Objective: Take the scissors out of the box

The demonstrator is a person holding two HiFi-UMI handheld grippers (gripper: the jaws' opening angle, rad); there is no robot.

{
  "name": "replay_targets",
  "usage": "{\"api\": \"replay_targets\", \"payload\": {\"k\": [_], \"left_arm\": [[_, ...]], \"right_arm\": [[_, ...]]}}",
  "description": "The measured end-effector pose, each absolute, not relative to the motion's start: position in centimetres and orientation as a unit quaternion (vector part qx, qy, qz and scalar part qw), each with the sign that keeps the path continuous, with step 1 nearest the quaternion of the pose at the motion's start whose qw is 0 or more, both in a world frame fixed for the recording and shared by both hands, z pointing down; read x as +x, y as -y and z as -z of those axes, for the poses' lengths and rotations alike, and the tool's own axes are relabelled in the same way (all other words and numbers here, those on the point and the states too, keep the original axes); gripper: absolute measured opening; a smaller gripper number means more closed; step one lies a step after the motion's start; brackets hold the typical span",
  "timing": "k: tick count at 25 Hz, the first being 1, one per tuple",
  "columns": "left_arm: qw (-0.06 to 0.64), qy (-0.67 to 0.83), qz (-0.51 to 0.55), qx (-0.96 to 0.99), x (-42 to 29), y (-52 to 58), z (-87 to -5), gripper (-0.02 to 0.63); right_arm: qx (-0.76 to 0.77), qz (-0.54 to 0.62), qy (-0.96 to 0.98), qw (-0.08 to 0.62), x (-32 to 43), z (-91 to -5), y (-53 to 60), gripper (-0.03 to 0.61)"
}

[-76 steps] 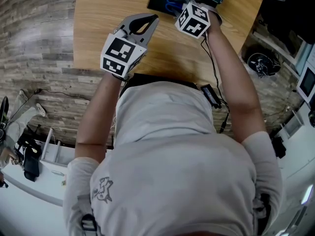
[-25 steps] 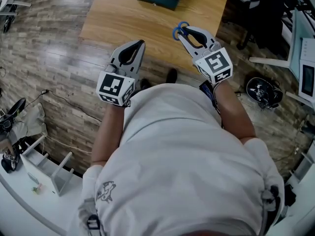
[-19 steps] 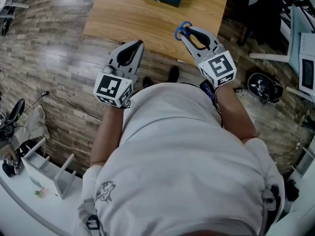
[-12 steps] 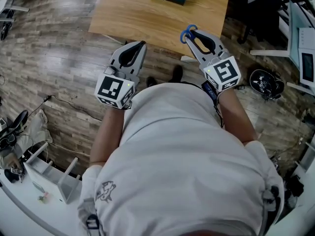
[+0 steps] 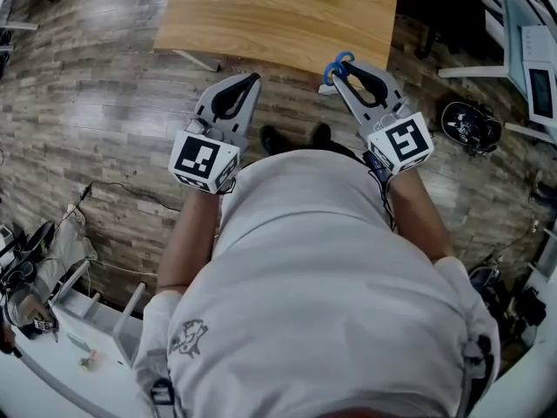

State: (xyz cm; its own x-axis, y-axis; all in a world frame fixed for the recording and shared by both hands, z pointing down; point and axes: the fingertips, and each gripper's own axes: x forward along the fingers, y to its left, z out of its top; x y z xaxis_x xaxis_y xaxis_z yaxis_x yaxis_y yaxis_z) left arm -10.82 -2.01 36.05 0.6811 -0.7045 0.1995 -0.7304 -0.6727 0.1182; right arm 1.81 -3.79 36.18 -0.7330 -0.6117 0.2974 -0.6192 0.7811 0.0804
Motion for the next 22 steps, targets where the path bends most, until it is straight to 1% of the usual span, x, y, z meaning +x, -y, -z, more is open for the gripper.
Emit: {"api": "replay_targets", "payload": {"k": [8,22], "left_arm": [[0.078,0.396,-0.067,0.912,-8.3,0.0,-34.9,0.005],[0.054,0.413,-0.061,0.907,1.0,-7.9,-33.1,0.005]], "right_arm": [[0.327,-0.002,0.935,0.135,4.0,-35.1,1.4,0.094],[0.307,0.017,0.945,0.108,12.5,-33.7,-6.3,0.094]]}}
